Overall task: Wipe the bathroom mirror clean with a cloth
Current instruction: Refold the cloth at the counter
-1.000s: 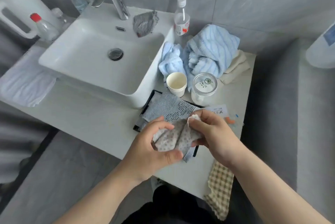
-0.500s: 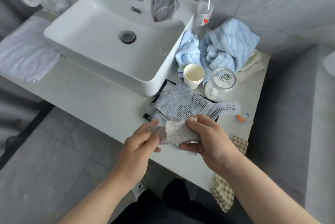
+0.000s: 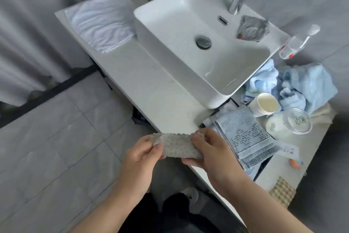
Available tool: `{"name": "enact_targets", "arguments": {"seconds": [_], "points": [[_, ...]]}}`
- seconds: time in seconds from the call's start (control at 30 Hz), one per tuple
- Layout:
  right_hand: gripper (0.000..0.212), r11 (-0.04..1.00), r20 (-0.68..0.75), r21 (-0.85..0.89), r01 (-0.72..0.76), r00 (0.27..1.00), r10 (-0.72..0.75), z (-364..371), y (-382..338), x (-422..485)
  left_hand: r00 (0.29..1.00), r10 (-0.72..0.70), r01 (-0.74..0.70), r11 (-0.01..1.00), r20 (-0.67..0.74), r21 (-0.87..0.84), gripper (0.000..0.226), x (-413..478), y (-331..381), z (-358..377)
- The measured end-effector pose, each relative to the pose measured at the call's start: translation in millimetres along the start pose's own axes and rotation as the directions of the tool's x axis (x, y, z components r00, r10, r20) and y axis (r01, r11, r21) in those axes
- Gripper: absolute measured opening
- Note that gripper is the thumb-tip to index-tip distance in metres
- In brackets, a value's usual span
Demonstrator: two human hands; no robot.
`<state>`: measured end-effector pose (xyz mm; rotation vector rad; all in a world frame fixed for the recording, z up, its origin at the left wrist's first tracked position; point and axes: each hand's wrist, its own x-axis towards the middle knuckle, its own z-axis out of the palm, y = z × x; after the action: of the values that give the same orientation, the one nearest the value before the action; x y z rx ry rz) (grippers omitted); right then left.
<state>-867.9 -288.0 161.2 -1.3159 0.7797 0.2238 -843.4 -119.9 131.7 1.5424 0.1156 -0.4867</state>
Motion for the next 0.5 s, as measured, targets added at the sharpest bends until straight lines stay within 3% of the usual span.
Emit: {"name": "enact_targets", "arguments": {"seconds": [0.13, 0.23, 0.33, 0.4, 0.5], "points": [[0.011, 0.999, 0.068, -0.035, 0.016, 0.998, -0.013, 43.3, 3.9, 2.6, 0.981, -0.140, 0.108, 0.969, -0.132, -0.224, 0.035, 0.7, 4.0, -36.8], [0.012, 0.992, 0.117, -0.108, 0.061, 0.992, -0.048, 73.3, 6.6, 4.1, 0.960, -0.186, 0.128, 0.958, -0.211, -0.258, 0.034, -2.0, 5.5, -65.5], [0.015, 0.965, 0.102, -0.221, 0.138, 0.988, -0.118, 100.2, 7.3, 7.1, 0.976, 0.011, 0.010, 0.996, -0.219, 0.092, 0.033, -8.3, 3.5, -101.0], [0.016, 0.946, 0.112, -0.280, 0.161, 0.984, -0.135, 117.9, 6.9, 6.8, 0.975, 0.170, -0.111, 0.932, -0.146, 0.344, 0.041, -12.5, 7.0, -126.5], [0.016, 0.904, 0.175, -0.379, 0.196, 0.975, -0.138, 145.3, 9.2, 2.2, 0.977, 0.203, -0.152, 0.878, -0.065, 0.454, 0.055, -16.8, 9.5, -164.0]]}}
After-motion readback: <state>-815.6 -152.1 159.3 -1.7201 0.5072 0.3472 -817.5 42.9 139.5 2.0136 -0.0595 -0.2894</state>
